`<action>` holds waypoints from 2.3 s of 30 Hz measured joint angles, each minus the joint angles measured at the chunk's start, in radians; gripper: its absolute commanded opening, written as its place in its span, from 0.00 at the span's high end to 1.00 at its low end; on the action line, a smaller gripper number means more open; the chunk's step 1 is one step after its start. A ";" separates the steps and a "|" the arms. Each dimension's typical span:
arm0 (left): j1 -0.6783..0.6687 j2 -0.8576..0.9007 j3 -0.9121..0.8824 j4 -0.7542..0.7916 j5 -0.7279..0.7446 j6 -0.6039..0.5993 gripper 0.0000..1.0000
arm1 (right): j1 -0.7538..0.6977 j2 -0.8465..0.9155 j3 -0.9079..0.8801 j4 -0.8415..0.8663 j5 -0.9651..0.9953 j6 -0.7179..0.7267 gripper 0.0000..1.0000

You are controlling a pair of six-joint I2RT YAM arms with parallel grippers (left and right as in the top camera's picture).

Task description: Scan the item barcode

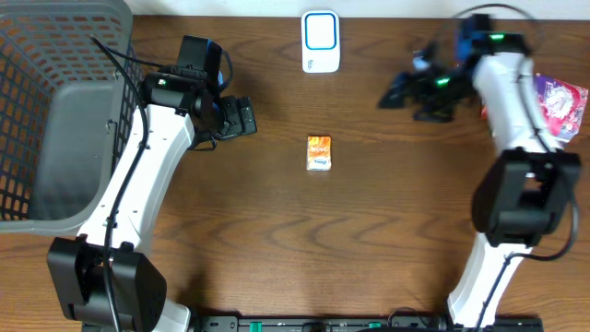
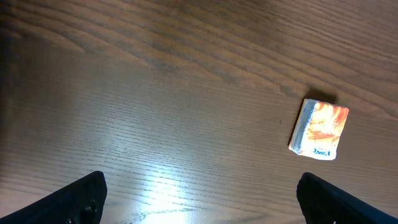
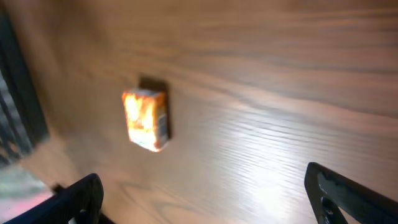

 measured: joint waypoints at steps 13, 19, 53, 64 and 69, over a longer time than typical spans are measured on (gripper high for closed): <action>0.000 0.000 0.000 0.000 0.000 0.000 0.02 | 0.285 0.000 -0.348 0.383 0.032 0.176 0.14; 0.000 0.000 0.000 0.000 0.000 0.000 0.02 | 0.290 -0.015 -0.446 0.568 0.002 0.302 0.42; 0.000 0.000 0.000 0.000 0.000 0.000 0.02 | 0.004 -0.018 -0.582 0.829 -0.925 0.127 0.99; 0.000 0.000 0.000 0.000 0.000 0.000 0.02 | 0.055 -0.023 -0.582 0.829 -0.625 0.207 0.99; 0.000 0.000 0.000 0.000 0.000 0.000 0.02 | 0.085 -0.046 -0.558 0.787 -0.541 0.214 0.99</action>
